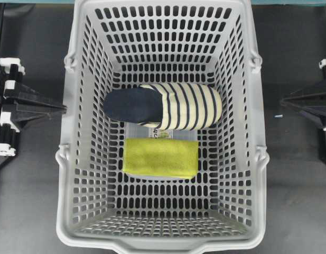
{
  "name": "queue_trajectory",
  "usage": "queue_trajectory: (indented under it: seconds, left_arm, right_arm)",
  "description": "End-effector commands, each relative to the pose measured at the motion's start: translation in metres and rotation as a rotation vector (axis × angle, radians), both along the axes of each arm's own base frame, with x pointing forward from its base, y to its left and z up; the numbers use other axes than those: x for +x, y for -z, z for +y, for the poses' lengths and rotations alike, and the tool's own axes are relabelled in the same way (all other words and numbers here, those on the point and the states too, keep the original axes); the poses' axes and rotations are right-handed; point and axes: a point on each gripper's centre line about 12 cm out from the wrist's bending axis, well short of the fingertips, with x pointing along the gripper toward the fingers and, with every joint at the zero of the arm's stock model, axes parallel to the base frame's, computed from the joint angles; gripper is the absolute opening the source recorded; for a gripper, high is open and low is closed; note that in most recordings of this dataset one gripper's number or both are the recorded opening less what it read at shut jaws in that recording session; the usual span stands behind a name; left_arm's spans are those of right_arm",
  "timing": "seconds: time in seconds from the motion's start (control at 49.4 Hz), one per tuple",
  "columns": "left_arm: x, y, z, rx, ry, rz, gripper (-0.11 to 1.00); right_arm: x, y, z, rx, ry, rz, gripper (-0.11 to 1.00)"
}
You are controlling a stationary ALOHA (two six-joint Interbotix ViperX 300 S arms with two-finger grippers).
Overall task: Pick up the yellow cloth from the shopping basket with the left arm.
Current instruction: 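Move the left gripper over the basket toward the yellow cloth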
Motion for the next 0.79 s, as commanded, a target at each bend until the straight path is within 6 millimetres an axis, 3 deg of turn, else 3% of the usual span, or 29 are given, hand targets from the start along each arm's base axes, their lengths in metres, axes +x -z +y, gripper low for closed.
queue_trajectory:
  seconds: [0.0, 0.081, 0.284, 0.425, 0.567, 0.648, 0.77]
  left_arm:
    - [0.004, -0.012, -0.002, 0.013, 0.013, 0.000, 0.06]
    - [0.007, -0.017, -0.002, -0.009, 0.012, 0.049, 0.00]
    - [0.018, -0.046, -0.006, -0.001, 0.028, 0.132, 0.00]
    - [0.036, -0.056, -0.010, 0.000, 0.042, 0.183, 0.00]
    - [0.056, -0.063, -0.015, 0.005, 0.053, 0.242, 0.00]
    - [0.070, -0.064, -0.016, 0.008, 0.052, 0.316, 0.00]
    - [0.088, -0.069, -0.020, 0.012, 0.058, 0.420, 0.00]
  right_arm:
    - [0.003, -0.006, -0.001, 0.012, 0.003, -0.011, 0.00]
    - [0.003, -0.003, -0.001, 0.027, 0.005, 0.015, 0.00]
    - [0.004, -0.001, -0.002, 0.058, 0.008, 0.084, 0.00]
    - [0.007, -0.008, -0.003, 0.057, 0.016, 0.082, 0.00]
    - [0.007, -0.001, -0.003, 0.059, 0.016, 0.141, 0.01]
    - [0.008, 0.002, -0.003, 0.059, 0.016, 0.168, 0.12]
    - [0.007, 0.004, -0.003, 0.056, 0.016, 0.187, 0.49]
